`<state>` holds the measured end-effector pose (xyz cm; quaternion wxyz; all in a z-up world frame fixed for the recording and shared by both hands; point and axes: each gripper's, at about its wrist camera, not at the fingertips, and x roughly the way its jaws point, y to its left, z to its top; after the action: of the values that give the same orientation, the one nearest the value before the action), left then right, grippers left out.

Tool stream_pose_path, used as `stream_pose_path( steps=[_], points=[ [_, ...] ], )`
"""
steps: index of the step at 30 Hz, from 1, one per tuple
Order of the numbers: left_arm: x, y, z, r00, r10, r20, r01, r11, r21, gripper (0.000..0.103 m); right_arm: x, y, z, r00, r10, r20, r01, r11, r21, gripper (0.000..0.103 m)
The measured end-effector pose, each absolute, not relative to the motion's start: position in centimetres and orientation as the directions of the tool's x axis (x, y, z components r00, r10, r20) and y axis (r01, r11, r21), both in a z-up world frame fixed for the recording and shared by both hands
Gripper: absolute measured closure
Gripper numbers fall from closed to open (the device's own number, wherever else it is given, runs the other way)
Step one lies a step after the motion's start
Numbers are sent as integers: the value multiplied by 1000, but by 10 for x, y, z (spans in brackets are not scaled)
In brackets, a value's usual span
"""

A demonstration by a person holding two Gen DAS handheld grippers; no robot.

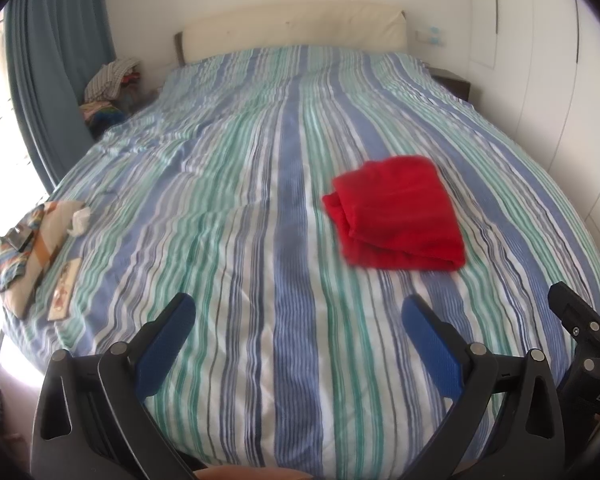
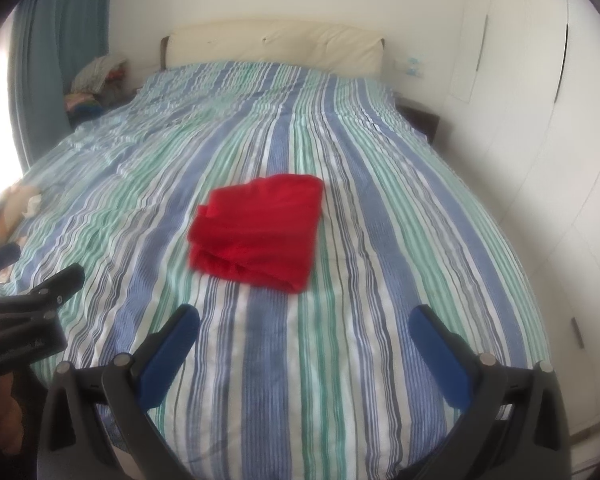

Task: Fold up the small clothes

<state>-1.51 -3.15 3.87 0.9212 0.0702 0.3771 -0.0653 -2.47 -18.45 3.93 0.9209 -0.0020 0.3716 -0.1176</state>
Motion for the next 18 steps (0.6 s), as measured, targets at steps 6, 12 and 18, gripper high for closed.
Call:
stream_pose_path(
  steps=[6,12,18],
  points=[
    [-14,-33,37,701,-71,-710,177,981,77,0,-25,-185,40,696,-222,-683,218,971,-94,0],
    [-12,-34,34,691,-76,-719,185,980,75,0,-24,-187,41,696,-223,-683,218,971,-95,0],
    [-19,-34,37,707,-115,-698,198,979,39,0,-24,-189,42,694,-224,-684,223,970,-92,0]
  ],
)
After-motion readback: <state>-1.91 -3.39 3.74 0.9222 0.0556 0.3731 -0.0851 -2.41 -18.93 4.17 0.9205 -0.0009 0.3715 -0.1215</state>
